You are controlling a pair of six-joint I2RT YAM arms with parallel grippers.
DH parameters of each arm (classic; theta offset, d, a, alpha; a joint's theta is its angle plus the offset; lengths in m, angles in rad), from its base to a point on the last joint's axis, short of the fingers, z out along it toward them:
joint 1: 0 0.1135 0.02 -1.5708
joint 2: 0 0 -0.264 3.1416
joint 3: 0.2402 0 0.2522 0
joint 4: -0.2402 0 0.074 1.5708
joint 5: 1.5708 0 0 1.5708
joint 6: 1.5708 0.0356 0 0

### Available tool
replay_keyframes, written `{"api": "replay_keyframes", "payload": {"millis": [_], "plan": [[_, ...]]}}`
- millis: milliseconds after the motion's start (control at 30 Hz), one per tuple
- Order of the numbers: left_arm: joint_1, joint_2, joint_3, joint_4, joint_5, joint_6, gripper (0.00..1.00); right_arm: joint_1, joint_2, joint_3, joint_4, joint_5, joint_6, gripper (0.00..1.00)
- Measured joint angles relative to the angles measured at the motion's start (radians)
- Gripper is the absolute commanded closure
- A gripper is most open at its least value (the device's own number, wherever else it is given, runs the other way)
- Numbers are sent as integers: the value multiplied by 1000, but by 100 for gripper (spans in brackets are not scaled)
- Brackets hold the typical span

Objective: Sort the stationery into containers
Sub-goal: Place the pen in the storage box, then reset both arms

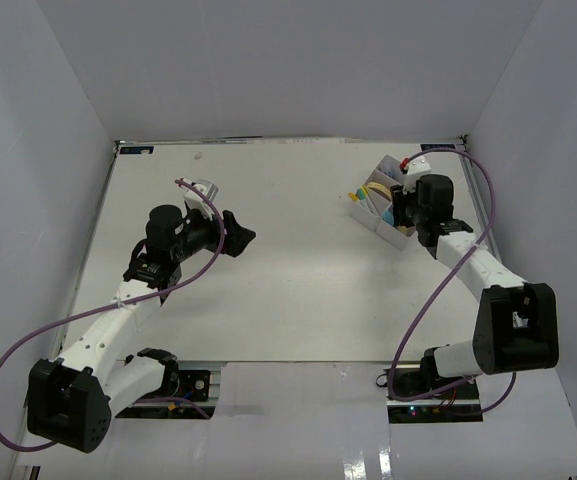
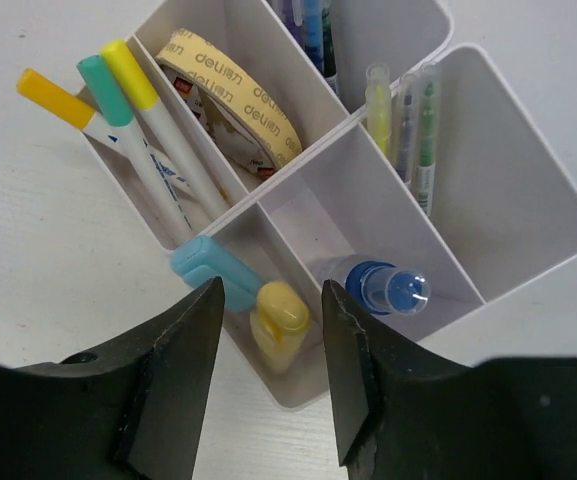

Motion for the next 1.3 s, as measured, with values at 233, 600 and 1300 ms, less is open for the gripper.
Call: {"api": "replay_keyframes", "payload": {"millis": [233, 600, 1300], "plan": [[0, -1, 0, 0, -3, 2, 2, -2, -96, 0, 9, -13, 6, 34], [0, -130, 129, -151, -175, -15, 2, -2, -612, 35, -132, -114, 62, 10], [0, -541, 378, -519, -645, -31, 2, 24, -1302, -143, -335, 147, 96, 10]]}}
